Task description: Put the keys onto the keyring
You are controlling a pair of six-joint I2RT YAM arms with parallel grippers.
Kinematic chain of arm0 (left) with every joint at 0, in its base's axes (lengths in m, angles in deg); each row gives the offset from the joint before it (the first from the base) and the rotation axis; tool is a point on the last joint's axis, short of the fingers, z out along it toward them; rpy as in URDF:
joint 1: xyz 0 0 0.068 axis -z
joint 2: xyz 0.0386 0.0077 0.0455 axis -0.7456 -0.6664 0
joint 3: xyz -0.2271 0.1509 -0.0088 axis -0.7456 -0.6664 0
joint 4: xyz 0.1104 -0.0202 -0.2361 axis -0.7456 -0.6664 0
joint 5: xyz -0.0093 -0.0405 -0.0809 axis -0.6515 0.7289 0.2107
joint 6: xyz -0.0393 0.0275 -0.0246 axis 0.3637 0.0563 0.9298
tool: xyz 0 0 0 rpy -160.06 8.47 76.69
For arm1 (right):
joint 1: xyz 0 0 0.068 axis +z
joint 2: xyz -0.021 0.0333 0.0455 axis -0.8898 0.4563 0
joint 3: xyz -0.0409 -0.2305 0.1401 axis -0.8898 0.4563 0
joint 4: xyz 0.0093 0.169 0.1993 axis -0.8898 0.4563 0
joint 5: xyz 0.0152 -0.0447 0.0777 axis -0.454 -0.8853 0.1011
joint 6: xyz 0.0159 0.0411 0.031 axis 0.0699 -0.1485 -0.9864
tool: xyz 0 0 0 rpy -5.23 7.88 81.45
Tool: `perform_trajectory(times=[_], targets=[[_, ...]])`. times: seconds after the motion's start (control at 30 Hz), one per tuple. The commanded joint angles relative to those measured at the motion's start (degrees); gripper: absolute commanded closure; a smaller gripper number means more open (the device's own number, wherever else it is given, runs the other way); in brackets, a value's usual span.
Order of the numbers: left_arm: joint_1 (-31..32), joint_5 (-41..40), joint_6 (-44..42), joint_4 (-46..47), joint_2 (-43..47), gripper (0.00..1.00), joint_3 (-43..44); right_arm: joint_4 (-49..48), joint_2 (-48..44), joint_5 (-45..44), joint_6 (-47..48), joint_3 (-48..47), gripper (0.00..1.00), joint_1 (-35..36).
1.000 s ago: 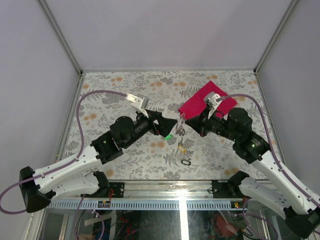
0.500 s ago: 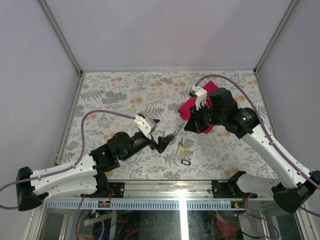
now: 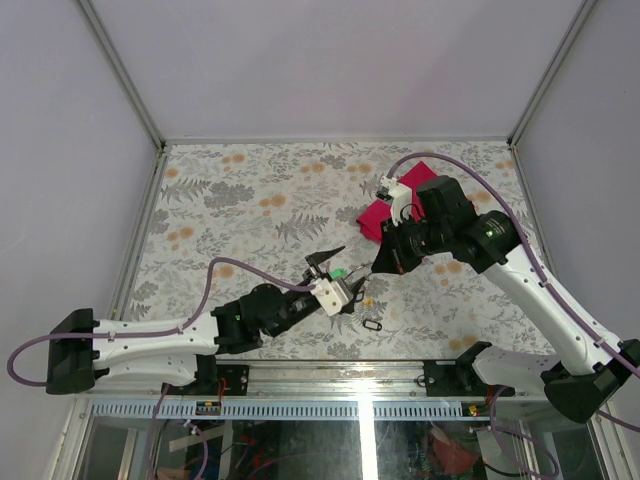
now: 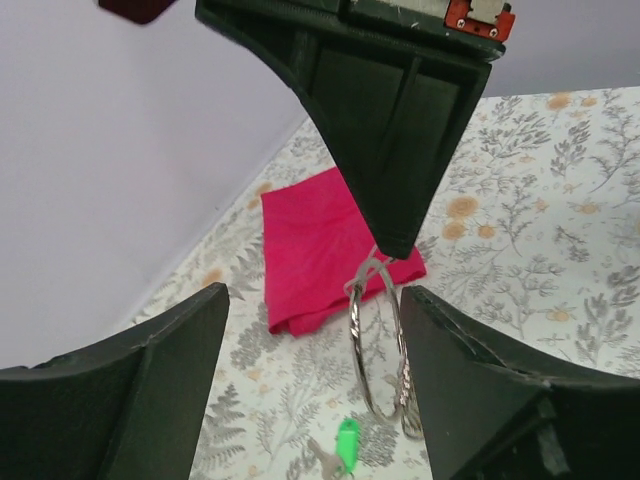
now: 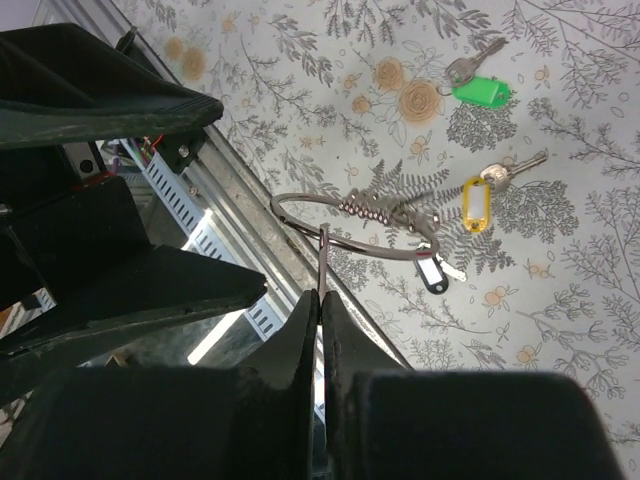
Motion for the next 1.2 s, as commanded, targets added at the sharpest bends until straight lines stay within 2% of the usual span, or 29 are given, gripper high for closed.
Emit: perform_trajectory(times=[0.0, 0.13, 0.33, 0.57, 0.93, 1.17], targets=[[0.4, 0.2, -7.9, 8.6, -1.7, 0.32, 0.7, 1.6, -1.6, 4.4, 0.6, -3.5, 1.00, 0.2], [0.5, 2.7, -9.6, 7.8, -2.8, 0.40, 0.7, 2.6, -1.8, 5.7, 1.0, -4.1, 1.00, 0.2], [0.6, 3.7, -11.2, 6.5, -3.0, 0.43, 0.3, 4.1, -1.8, 6.4, 1.4, -5.3, 1.00, 0.2], [0.8, 4.2, -13.6, 6.0, -3.5, 0.59, 1.2, 4.3, -1.3, 7.9, 1.6, -5.3, 1.00, 0.2], [1.1, 6.1, -15.2, 4.9, -4.3, 0.66, 2.2, 3.7, -1.5, 8.6, 1.1, -4.9, 1.00, 0.2], [1.5, 7.4, -15.3, 4.4, -4.7, 0.76, 3.0, 3.2, -1.5, 8.6, 0.8, -4.3, 1.00, 0.2]])
